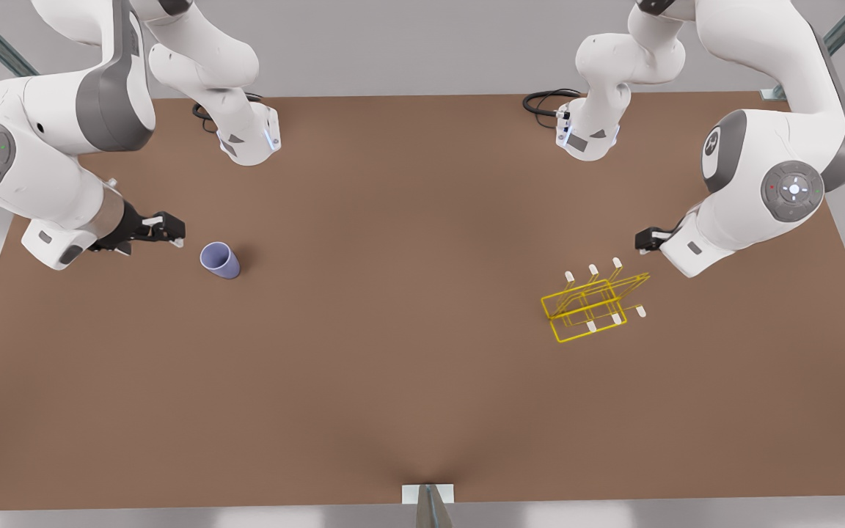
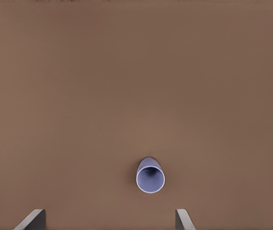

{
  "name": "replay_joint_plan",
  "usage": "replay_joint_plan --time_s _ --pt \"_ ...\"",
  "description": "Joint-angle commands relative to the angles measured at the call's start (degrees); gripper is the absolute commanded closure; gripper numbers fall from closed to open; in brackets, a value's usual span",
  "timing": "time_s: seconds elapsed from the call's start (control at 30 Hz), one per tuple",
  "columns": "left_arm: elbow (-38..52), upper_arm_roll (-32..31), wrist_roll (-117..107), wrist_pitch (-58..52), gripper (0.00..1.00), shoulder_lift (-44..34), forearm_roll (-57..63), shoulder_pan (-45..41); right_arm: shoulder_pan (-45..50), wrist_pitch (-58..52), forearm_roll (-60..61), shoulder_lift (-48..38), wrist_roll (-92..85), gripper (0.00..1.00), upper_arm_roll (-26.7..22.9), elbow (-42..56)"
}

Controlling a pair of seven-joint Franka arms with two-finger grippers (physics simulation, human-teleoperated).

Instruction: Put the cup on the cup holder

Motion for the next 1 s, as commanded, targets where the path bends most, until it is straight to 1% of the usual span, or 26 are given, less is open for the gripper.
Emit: replay_joint_plan --time_s 0.0,0.1,0.13,0.17,0.2,0.23,0.27,0.3,0.33,0.37,0.43,0.5,0.53,0.57,0.63,0.67,0.73,0.77,0.8,0.87,0.9,0.97 --pt "0.03 -0.03 -1.29 -0.14 0.00 -0.12 0.04 -0.09 0.01 0.63 -0.06 0.00 -0.03 0.00 0.02 0.03" --pt "0.03 -0.03 -1.29 -0.23 0.00 -0.12 0.12 -0.09 0.45 0.63 -0.24 0.26 -0.11 0.00 0.02 0.03" --pt "0.03 -0.03 -1.03 -1.11 0.00 -0.12 0.12 -0.09 2.56 -0.07 0.02 1.75 0.32 0.00 0.02 -0.41" --pt "0.03 -0.03 -1.03 -1.37 0.00 -0.12 0.12 -0.09 7.21 -0.16 0.20 4.04 3.73 0.00 0.02 -0.50" --pt "0.03 -0.03 -1.03 -1.99 0.00 -0.12 0.12 -0.09 14.24 -0.07 0.11 5.09 13.76 0.00 -0.07 -0.77" --pt "0.03 -0.03 -1.03 -2.08 0.00 -0.12 0.12 -0.09 18.55 0.28 -0.06 5.88 18.07 0.00 -0.07 -1.73" --pt "0.03 -0.03 -1.03 -2.08 0.00 -0.12 0.12 -0.09 20.74 0.46 -0.06 6.85 21.49 0.00 0.02 -3.04" --pt "0.03 -0.03 -0.94 -2.69 0.00 -0.12 0.12 -0.09 21.46 1.33 0.29 7.03 23.62 0.00 0.02 -6.82" --pt "0.03 -0.12 -1.03 -2.78 0.00 -0.12 0.12 -0.18 21.46 5.01 0.20 6.15 23.62 0.00 0.72 -12.27" --pt "0.03 -0.12 -1.03 -3.13 0.00 -0.12 0.12 -0.18 20.85 10.91 -0.24 4.92 23.44 0.00 1.16 -17.55" --pt "0.03 -0.21 -1.03 -3.13 0.00 -0.12 0.12 -0.18 15.92 14.08 -0.41 5.80 22.65 0.00 1.25 -17.46" --pt "0.03 -0.12 -0.94 -3.04 0.00 -0.03 0.04 -0.09 14.16 15.31 -0.33 6.32 22.56 0.00 1.16 -17.81" --pt "0.03 -0.12 -1.03 -3.13 0.00 -0.03 0.12 -0.09 13.64 16.89 -0.33 5.80 22.56 0.00 1.16 -20.62" --pt "0.03 -0.12 -1.03 -3.13 0.00 -0.03 0.12 -0.10 13.64 20.14 -0.33 4.48 22.30 0.00 1.16 -25.72" --pt "0.03 -0.12 -1.20 -3.13 0.00 0.23 0.12 -0.09 12.67 26.20 -0.33 -1.05 21.77 0.00 1.16 -34.86" --pt "0.03 -0.12 -1.29 -3.13 0.00 0.41 0.12 -0.09 11.27 29.63 -0.33 -1.85 19.40 0.00 1.08 -37.68" --pt "0.03 -0.12 -1.29 -3.13 0.00 0.41 0.12 0.08 8.63 30.08 -1.64 -1.67 9.82 0.00 0.46 -37.68" --pt "0.03 -0.12 -1.29 -3.13 0.00 0.41 0.12 0.08 8.54 30.16 -2.17 -1.85 8.06 0.00 0.46 -38.64" --pt "0.03 -0.12 -1.21 -3.13 0.00 0.58 0.04 0.08 7.93 32.44 -2.26 -1.85 8.06 0.00 0.46 -39.61" --pt "0.03 -0.03 -1.03 -3.05 0.00 0.67 0.04 0.08 7.40 43.15 -4.10 -4.31 8.06 0.00 0.46 -48.38" --pt "0.03 -0.03 -1.03 -3.04 0.00 0.67 0.04 0.08 5.38 49.83 -5.51 -4.31 7.54 0.00 0.46 -52.35" --pt "0.03 -0.12 -1.20 -3.13 0.00 0.76 -0.05 -0.01 4.32 51.78 -6.57 -4.22 7.44 0.00 0.46 -53.24"
